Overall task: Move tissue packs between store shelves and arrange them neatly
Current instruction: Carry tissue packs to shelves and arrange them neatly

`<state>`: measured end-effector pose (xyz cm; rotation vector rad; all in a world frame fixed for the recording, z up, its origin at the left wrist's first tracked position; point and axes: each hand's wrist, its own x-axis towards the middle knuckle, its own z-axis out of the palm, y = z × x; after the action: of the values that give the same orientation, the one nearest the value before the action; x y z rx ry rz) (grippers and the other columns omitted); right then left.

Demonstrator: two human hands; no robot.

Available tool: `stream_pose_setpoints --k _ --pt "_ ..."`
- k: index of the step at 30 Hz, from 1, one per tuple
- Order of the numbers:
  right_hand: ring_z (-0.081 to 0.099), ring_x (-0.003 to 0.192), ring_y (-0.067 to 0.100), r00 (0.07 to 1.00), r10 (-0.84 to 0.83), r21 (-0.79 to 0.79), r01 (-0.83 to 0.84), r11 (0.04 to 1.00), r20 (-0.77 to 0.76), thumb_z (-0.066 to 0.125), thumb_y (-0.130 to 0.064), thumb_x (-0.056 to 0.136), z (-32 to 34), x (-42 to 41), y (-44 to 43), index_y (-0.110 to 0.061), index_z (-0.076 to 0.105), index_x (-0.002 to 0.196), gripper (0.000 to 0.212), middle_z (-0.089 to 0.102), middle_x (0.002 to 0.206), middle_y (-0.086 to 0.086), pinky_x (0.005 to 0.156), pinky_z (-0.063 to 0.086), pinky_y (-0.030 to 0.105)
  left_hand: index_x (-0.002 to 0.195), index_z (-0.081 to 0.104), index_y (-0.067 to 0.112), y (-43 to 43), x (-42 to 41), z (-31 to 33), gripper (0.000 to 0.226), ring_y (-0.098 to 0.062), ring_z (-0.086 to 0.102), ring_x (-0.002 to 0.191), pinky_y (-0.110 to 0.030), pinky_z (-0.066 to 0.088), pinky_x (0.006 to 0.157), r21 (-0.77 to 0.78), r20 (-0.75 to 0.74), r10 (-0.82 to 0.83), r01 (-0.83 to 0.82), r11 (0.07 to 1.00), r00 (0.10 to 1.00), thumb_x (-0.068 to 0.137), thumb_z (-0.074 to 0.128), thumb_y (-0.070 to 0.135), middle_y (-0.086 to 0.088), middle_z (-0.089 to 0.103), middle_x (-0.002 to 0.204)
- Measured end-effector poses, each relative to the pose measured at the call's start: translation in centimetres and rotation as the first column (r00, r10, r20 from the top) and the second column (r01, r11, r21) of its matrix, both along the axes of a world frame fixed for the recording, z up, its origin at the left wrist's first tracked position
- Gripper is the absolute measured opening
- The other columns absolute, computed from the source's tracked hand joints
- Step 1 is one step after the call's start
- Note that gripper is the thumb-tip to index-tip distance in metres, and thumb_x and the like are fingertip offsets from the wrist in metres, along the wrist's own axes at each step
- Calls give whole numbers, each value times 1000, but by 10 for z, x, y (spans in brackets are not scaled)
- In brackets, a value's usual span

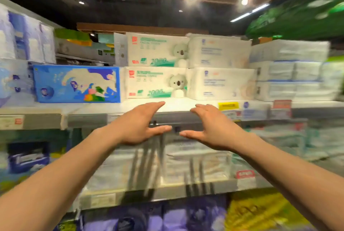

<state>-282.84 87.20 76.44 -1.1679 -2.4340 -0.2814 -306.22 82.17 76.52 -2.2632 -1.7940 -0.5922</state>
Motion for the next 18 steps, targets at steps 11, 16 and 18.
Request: stream_pose_setpoints --k 11,16,18 --pt "47 137 30 937 -349 -309 337 889 18 52 -81 77 -126 352 -134 -10 53 142 96 54 146 13 116 32 35 156 31 13 -42 349 -118 101 -23 39 144 -24 25 114 -291 38 -434 426 857 900 85 32 86 -9 37 160" --pt "46 137 33 824 -563 -395 537 745 60 65 -64 87 -158 505 -203 -7 49 146 83 51 147 14 113 35 38 156 31 13 -72 513 -163 120 -22 38 144 -27 24 118 -347 92 -606 596 724 790 67 14 93 -10 39 158" --pt "46 136 32 762 -644 -410 612 676 73 61 -68 86 -166 560 -228 -10 47 147 85 51 147 13 113 37 39 154 33 14 -80 575 -175 130 -24 41 141 -31 28 118 -361 103 -669 654 664 736 62 7 101 -11 43 155"
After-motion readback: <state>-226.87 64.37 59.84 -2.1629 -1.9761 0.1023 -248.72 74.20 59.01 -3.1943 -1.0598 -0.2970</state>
